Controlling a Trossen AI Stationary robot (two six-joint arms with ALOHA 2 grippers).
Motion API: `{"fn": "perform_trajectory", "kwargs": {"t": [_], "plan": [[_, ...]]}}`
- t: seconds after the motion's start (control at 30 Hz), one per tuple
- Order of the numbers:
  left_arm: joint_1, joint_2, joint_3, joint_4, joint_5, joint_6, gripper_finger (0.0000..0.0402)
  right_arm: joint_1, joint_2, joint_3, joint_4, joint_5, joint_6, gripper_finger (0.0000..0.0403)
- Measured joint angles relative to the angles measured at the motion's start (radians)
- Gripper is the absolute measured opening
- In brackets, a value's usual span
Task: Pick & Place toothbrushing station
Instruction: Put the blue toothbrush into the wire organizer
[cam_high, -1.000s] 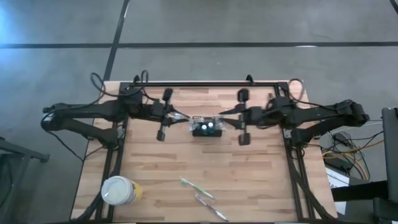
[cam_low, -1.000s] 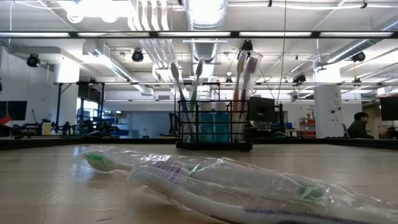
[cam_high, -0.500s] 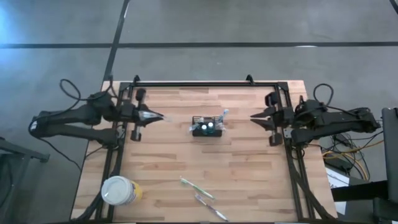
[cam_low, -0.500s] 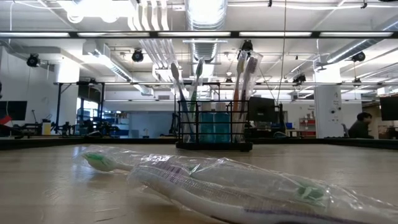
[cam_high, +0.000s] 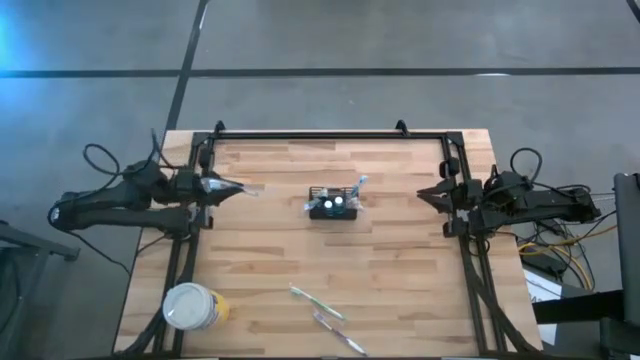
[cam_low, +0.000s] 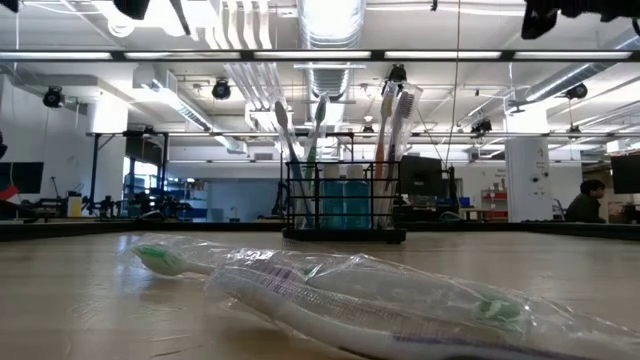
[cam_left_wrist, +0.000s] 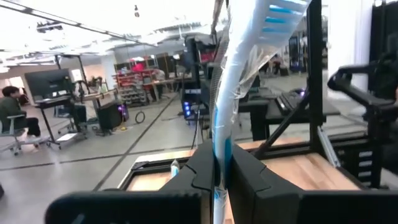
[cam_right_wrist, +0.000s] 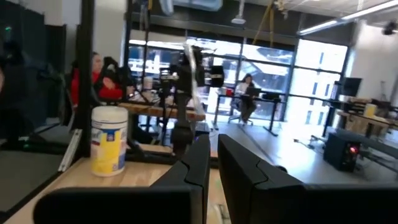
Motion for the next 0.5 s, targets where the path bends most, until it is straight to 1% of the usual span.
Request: {"fn": "perform_trajectory", "kwargs": {"t": [0.1, 0.3, 0.5], "plan": [[0.0, -0.058, -0.057, 0.004, -0.007, -0.022, 0.0022, 0.0, -0.058, -0.049, -0.003, 0.007, 0.012, 0.0027], [0.0, -0.186, -0.182, 0.005, -0.053, -0.052, 0.0022, 0.0, -0.163, -0.152, -0.006, 0.027, 0.037, 0.0027], [0.0, -0.289, -0.234, 0.012, -0.066, -0.069, 0.0022, 0.0, -0.255, -0.224, -0.006, 0.028, 0.063, 0.0027]]}}
